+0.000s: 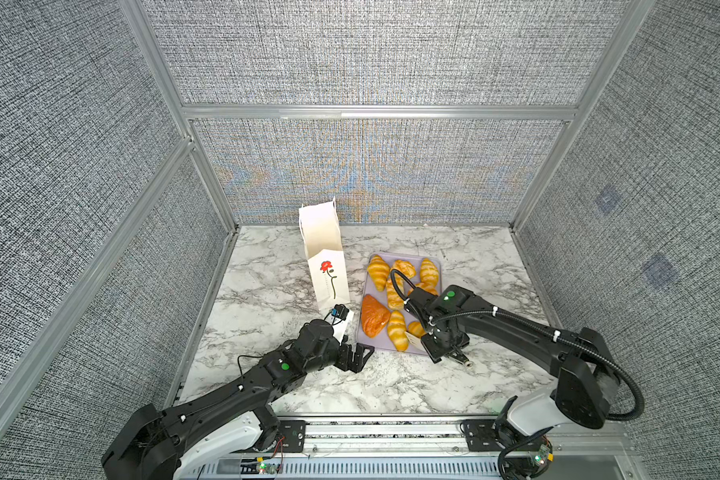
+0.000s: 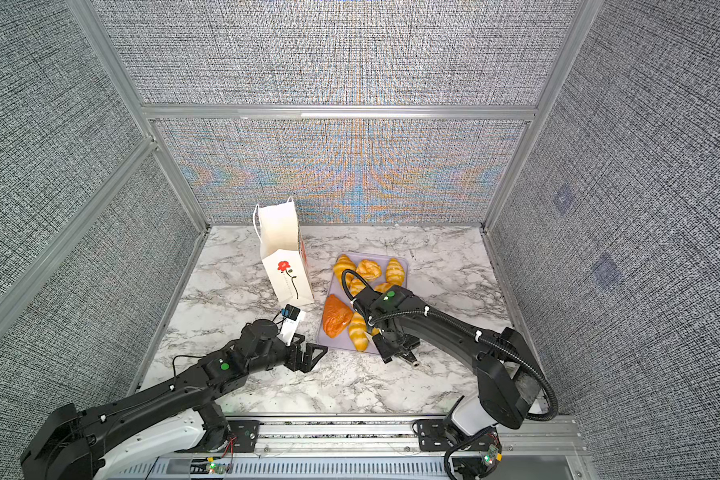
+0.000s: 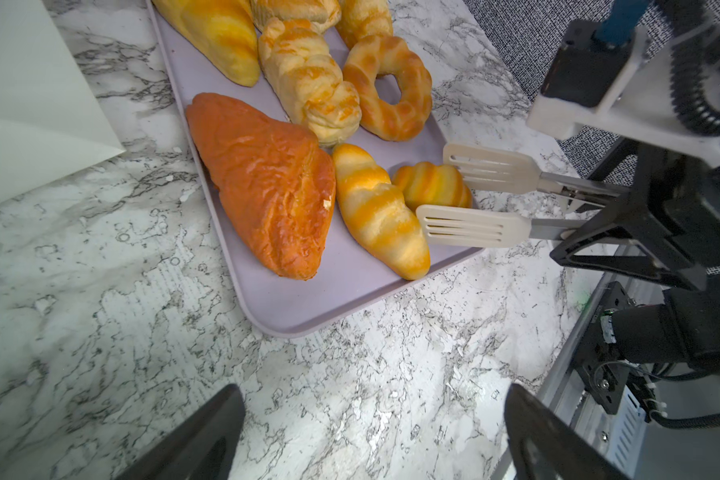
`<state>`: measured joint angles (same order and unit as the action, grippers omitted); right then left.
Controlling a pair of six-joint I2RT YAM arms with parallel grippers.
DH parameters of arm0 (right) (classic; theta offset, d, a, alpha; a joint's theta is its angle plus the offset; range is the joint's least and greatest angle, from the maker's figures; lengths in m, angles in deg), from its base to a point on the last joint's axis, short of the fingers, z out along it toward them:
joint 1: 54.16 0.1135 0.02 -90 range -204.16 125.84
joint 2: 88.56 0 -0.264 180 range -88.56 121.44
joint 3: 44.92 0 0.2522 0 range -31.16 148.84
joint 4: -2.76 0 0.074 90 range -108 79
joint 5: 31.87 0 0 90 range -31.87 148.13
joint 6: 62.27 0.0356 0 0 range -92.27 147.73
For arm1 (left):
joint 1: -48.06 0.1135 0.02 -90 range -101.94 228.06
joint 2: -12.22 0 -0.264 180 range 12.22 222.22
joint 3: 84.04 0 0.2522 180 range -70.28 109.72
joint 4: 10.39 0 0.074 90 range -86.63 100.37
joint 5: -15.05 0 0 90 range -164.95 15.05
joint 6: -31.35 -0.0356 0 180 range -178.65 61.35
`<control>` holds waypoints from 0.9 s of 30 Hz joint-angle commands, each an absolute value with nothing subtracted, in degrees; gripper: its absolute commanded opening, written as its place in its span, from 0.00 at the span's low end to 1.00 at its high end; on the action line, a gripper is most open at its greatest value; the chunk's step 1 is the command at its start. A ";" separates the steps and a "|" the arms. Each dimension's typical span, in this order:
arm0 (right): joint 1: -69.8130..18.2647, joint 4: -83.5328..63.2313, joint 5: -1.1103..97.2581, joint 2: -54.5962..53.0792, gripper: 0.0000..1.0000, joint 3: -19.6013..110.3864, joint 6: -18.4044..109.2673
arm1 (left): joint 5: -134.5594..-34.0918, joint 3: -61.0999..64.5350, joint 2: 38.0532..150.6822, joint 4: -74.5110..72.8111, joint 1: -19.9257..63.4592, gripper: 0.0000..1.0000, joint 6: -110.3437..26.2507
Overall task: Place the fake bread into the paper bag
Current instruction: 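Squeeze the tongs shut on the striped yellow bun with the right gripper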
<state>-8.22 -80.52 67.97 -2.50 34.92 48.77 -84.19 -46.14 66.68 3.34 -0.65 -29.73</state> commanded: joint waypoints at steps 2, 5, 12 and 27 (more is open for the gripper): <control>-8.01 -81.64 65.23 -5.21 0.59 33.78 52.36 | -82.57 -45.82 65.87 4.67 -0.64 0.99 -29.32; -7.93 -80.77 65.01 -6.06 0.58 32.92 53.41 | -82.40 -46.35 65.06 4.37 -0.63 0.99 -29.42; -7.22 -82.52 67.67 -2.38 0.59 34.26 52.26 | -82.30 -45.94 64.96 5.21 -0.59 0.99 -29.78; -7.22 -84.17 70.16 -1.11 0.46 35.02 51.27 | -81.70 -46.20 63.89 5.55 -0.64 0.99 -29.52</control>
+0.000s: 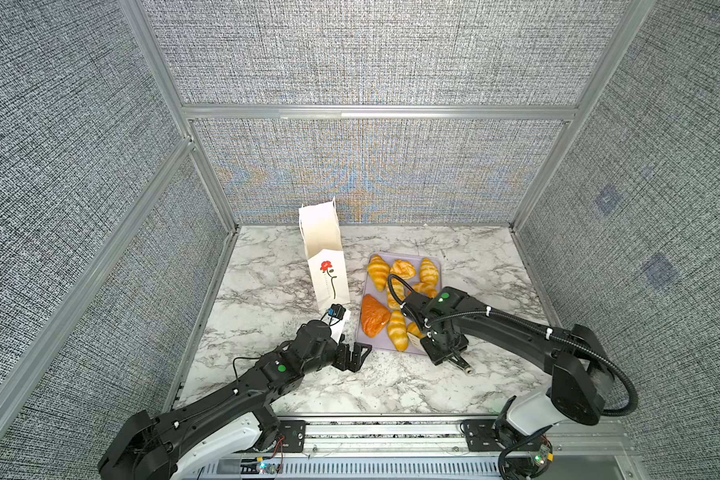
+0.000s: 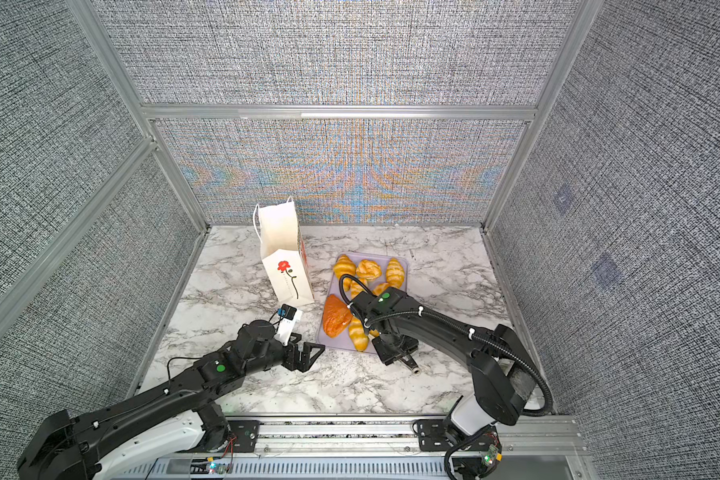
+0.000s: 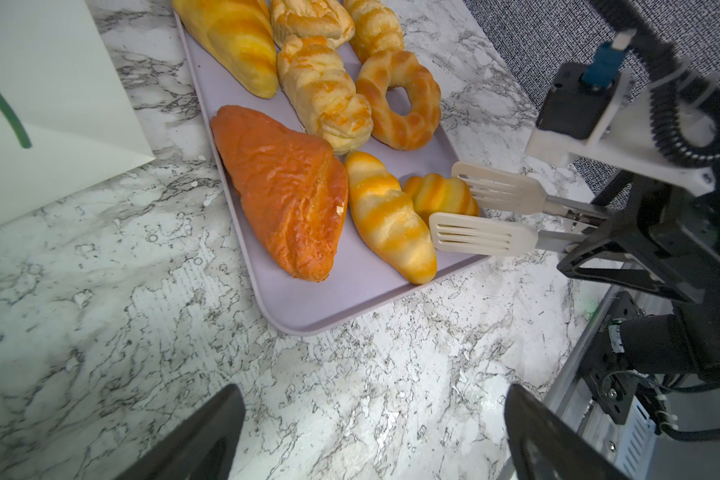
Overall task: Place the fake bread into the paper bag
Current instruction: 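Squeeze the tongs shut on the striped yellow bun with the right gripper, then lift the bun off the tray with the tongs in the right gripper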
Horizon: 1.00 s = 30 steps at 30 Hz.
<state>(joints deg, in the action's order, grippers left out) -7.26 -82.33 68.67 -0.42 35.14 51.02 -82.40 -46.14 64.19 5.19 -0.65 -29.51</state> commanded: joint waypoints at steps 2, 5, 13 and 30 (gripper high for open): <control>-7.32 -84.13 70.12 -1.68 0.45 35.02 51.13 | -81.49 -46.11 63.82 5.57 -0.64 0.99 -29.56; -7.53 -83.48 69.81 -3.05 0.44 34.89 51.02 | -81.15 -45.86 63.60 5.90 -0.61 0.99 -29.47; -8.26 -82.22 69.90 -6.56 0.43 34.52 50.91 | -79.69 -45.52 61.98 6.67 -0.63 0.99 -29.38; -9.66 -75.92 67.71 -12.49 0.41 35.67 46.18 | -77.31 -42.80 60.86 4.94 -0.61 0.99 -31.14</control>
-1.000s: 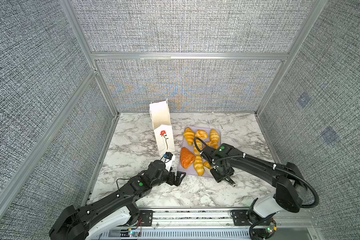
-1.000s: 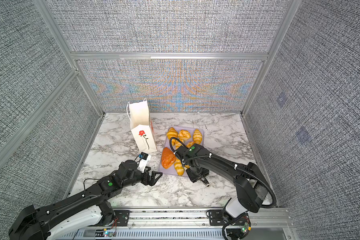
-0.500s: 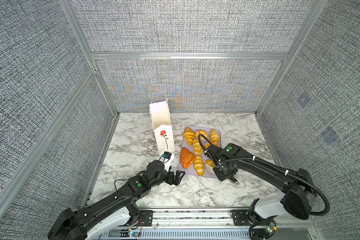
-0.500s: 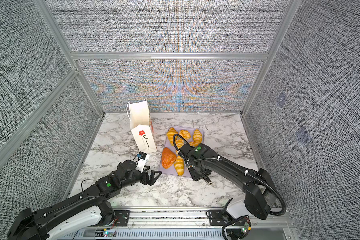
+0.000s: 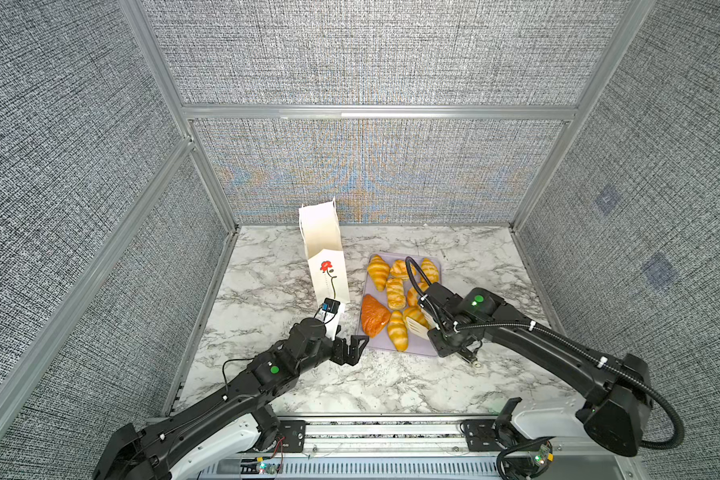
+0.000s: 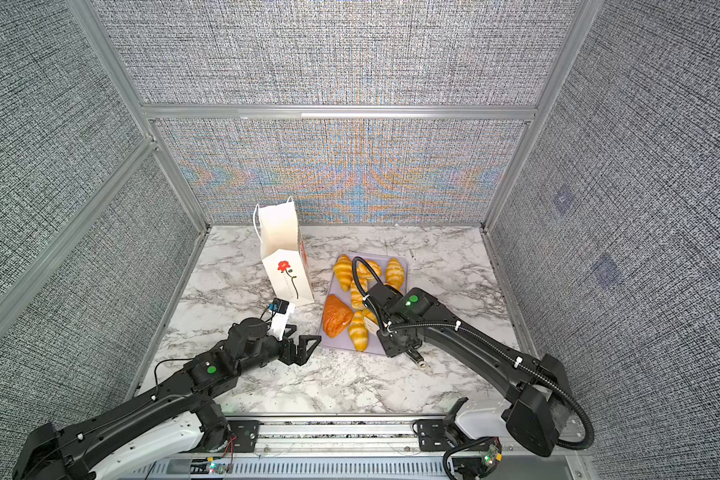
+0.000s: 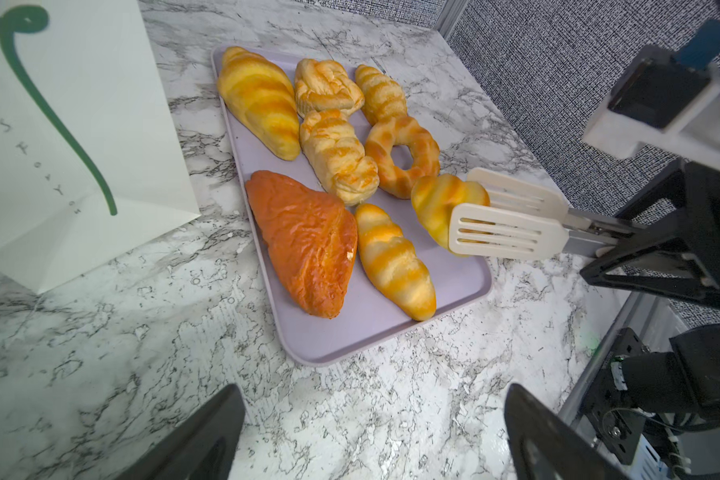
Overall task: Place the fake bread into the paper bag
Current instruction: 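Lift the bun off the tray with the tongs in the right gripper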
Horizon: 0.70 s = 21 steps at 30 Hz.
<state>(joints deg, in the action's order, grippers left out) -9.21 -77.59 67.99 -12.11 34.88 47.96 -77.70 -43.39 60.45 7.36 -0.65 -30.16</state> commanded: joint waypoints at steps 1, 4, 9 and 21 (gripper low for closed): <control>-9.81 -75.47 67.46 -12.54 0.42 35.87 45.79 | -77.16 -42.44 61.15 4.81 -0.59 0.99 -31.14; -10.61 -73.99 66.11 -13.10 0.41 36.55 44.26 | -76.33 -41.17 61.92 4.77 -0.64 0.99 -31.14; -12.08 -72.10 64.02 -13.22 0.41 37.98 41.39 | -73.50 -38.75 63.22 5.97 -0.67 0.99 -31.25; -17.60 -67.49 56.74 -12.80 0.41 40.33 34.18 | -66.48 -29.08 68.93 12.10 -0.11 0.99 -32.64</control>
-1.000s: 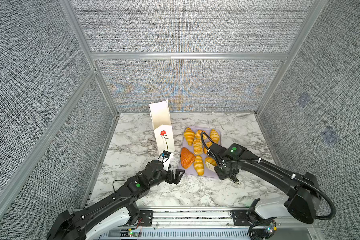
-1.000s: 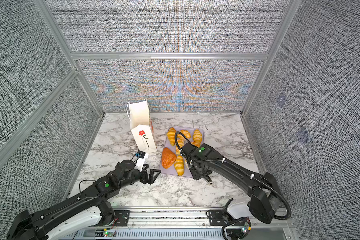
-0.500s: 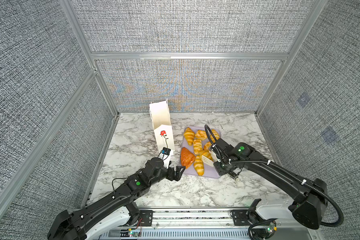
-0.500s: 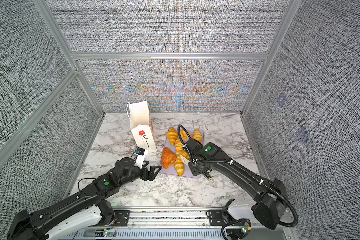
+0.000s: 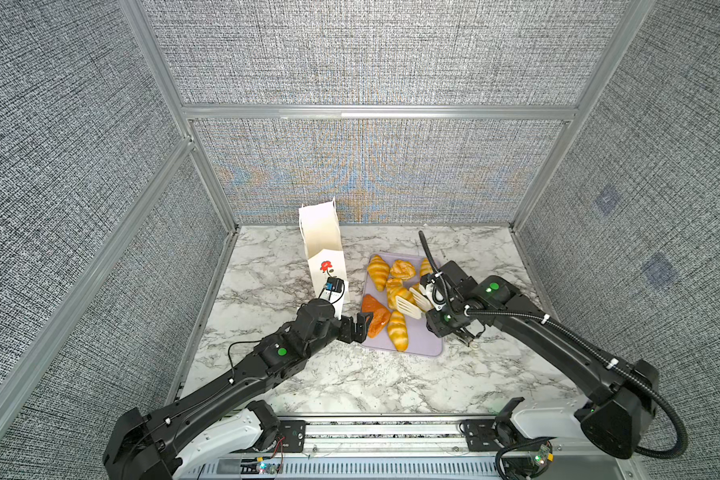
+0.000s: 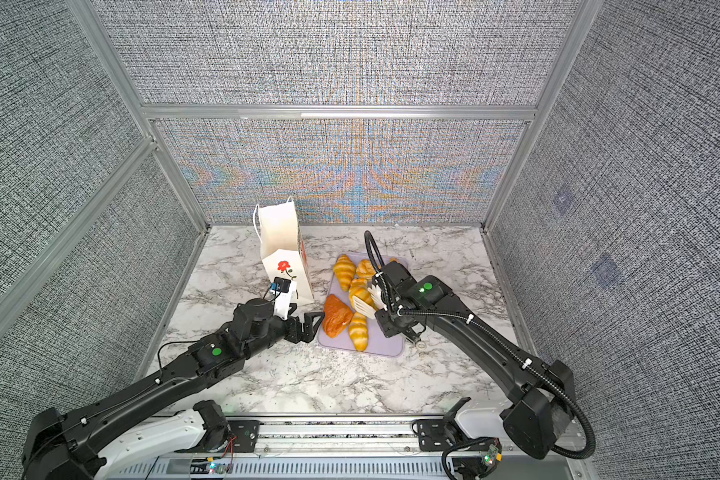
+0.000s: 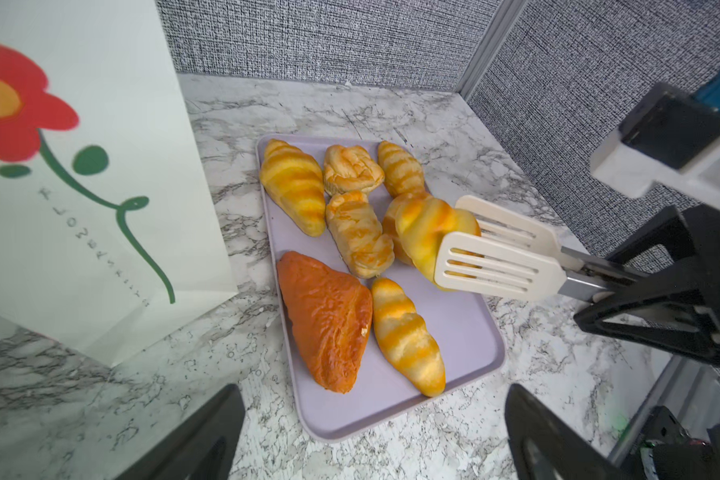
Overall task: Place the fake bread into the paper bag
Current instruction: 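Lift the bun off the tray with the tongs in the right gripper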
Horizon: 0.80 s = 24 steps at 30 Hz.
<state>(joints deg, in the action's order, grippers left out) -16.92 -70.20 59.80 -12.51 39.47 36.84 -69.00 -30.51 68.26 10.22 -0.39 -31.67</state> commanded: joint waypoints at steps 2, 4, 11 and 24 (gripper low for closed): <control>-18.28 -66.54 55.18 -12.80 0.41 40.68 32.89 | -65.89 -28.07 69.39 12.91 0.11 0.99 -32.31; -18.92 -65.70 53.97 -12.55 0.41 41.29 31.49 | -65.17 -27.46 69.10 13.45 0.20 0.99 -31.42; -19.59 -62.91 48.03 -11.34 0.41 43.35 28.81 | -60.23 -26.20 66.50 17.41 0.90 0.99 -28.71; -20.32 -61.11 41.00 -7.18 0.41 50.18 29.00 | -56.53 -24.66 61.82 23.85 5.12 0.99 -28.36</control>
